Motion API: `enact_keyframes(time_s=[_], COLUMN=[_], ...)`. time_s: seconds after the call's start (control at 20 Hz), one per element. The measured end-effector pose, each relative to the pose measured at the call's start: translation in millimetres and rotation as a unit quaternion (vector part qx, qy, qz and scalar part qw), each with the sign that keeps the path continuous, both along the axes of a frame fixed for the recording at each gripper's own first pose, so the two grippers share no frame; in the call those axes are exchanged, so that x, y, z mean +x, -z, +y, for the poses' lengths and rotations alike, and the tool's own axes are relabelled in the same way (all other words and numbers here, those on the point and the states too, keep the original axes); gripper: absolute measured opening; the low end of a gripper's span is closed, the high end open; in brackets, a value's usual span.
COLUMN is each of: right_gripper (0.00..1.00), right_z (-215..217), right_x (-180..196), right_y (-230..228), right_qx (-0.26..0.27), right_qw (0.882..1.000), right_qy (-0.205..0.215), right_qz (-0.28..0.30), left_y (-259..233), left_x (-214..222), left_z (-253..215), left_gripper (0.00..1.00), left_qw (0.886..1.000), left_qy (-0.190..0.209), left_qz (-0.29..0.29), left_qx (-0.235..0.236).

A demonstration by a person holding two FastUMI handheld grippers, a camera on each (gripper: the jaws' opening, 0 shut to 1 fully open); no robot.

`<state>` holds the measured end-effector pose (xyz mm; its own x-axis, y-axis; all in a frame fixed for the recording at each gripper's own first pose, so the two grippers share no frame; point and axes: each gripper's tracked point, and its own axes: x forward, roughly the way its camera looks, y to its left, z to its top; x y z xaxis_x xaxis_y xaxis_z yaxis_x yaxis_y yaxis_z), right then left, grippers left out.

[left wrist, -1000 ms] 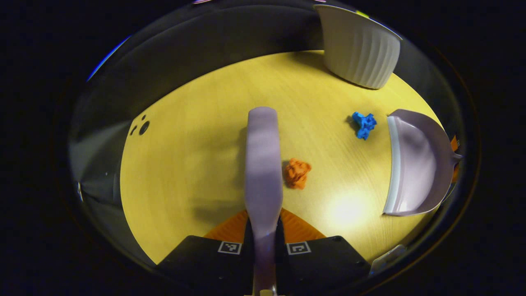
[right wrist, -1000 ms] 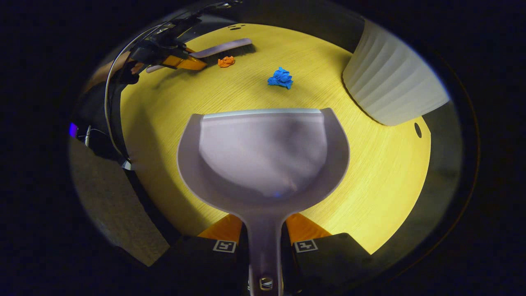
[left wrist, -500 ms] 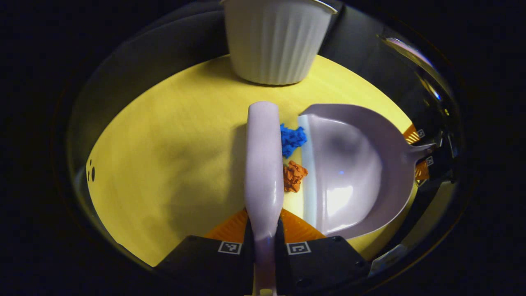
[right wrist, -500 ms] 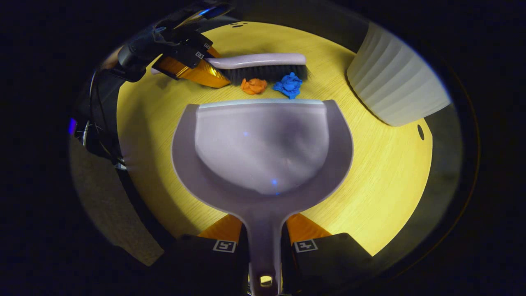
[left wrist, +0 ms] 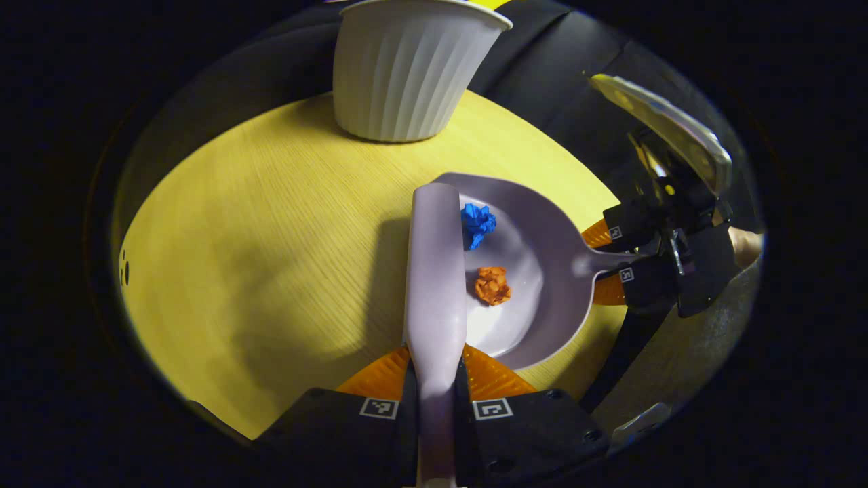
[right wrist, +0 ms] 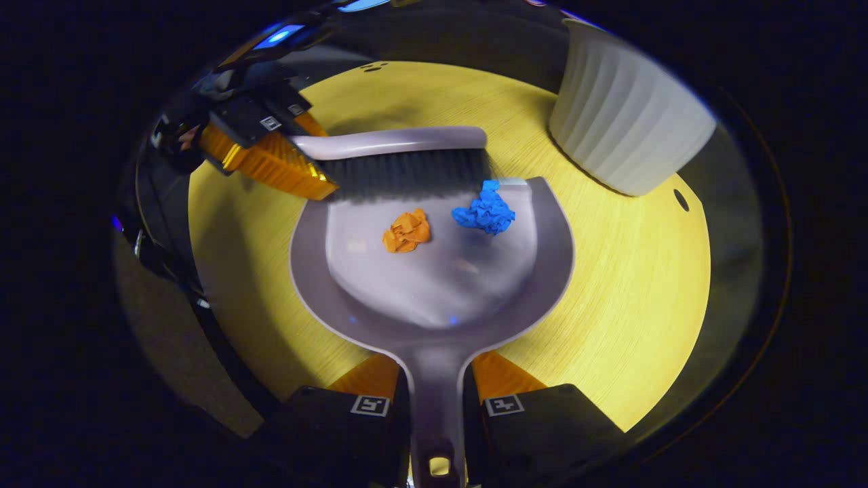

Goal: Pick up the small broom and dustpan from the desktop, sweep the trash into the dustpan with the broom, and then empty the trash into the garbage bin.

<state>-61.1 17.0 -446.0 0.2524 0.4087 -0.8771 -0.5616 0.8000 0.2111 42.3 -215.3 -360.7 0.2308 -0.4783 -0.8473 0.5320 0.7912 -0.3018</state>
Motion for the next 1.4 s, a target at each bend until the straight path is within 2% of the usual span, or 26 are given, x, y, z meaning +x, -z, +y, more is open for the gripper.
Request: enact_keyframes(time_s=[0.25, 0.35, 0.4, 0.45, 0.55, 0.7, 0.85, 0.9, 0.95, 1.0, 1.2, 1.4], right_gripper=[0.36, 0.36, 0.40, 0.36, 0.36, 0.36, 0.36, 0.36, 0.36, 0.32, 0.40, 0.36], right_z=[-4.4, -9.4, -12.2, -16.5, -22.9, -28.0, -33.9, -32.2, -34.0, -37.0, -57.8, -82.9], right_x=[-0.9, 7.7, 11.0, 17.0, 21.6, 37.9, 62.4, 53.5, 58.6, 65.0, 94.2, 116.4], right_y=[-9.9, -31.8, -41.5, -54.1, -76.4, -111.0, -150.3, -138.1, -145.6, -148.9, -161.0, -171.9], right_qx=[0.006, 0.011, 0.008, 0.002, -0.011, -0.031, -0.060, -0.067, -0.074, -0.081, -0.108, -0.143], right_qw=[0.995, 0.990, 0.988, 0.986, 0.980, 0.970, 0.962, 0.959, 0.957, 0.953, 0.940, 0.929], right_qy=[0.100, 0.137, 0.153, 0.168, 0.198, 0.240, 0.261, 0.268, 0.274, 0.282, 0.302, 0.315], right_qz=[0.017, 0.014, 0.009, 0.002, -0.010, -0.029, -0.053, -0.060, -0.067, -0.073, -0.112, -0.135], left_y=[-28.1, -17.7, -10.8, -0.9, 11.4, 23.2, 30.3, 31.9, 36.1, 38.8, 60.9, 51.8], left_x=[-3.2, -2.1, -3.5, -3.7, -2.3, -17.7, -39.2, -43.1, -46.4, -47.7, -32.6, -42.5], left_z=[30.9, 54.5, 68.4, 84.2, 108.8, 135.4, 149.0, 152.9, 160.3, 166.2, 192.9, 184.6], left_gripper=[0.25, 0.24, 0.25, 0.25, 0.25, 0.25, 0.24, 0.25, 0.25, 0.25, 0.24, 0.24], left_qw=[0.995, 0.991, 0.990, 0.988, 0.986, 0.985, 0.985, 0.984, 0.984, 0.983, 0.982, 0.983], left_qy=[-0.079, -0.112, -0.125, -0.137, -0.153, -0.159, -0.166, -0.170, -0.174, -0.179, -0.185, -0.180], left_qz=[-0.060, -0.070, -0.069, -0.066, -0.060, -0.054, -0.042, -0.041, -0.039, -0.038, -0.031, -0.039], left_qx=[-0.003, 0.003, 0.005, 0.006, 0.013, 0.026, 0.021, 0.018, 0.016, 0.015, 0.005, 0.005])
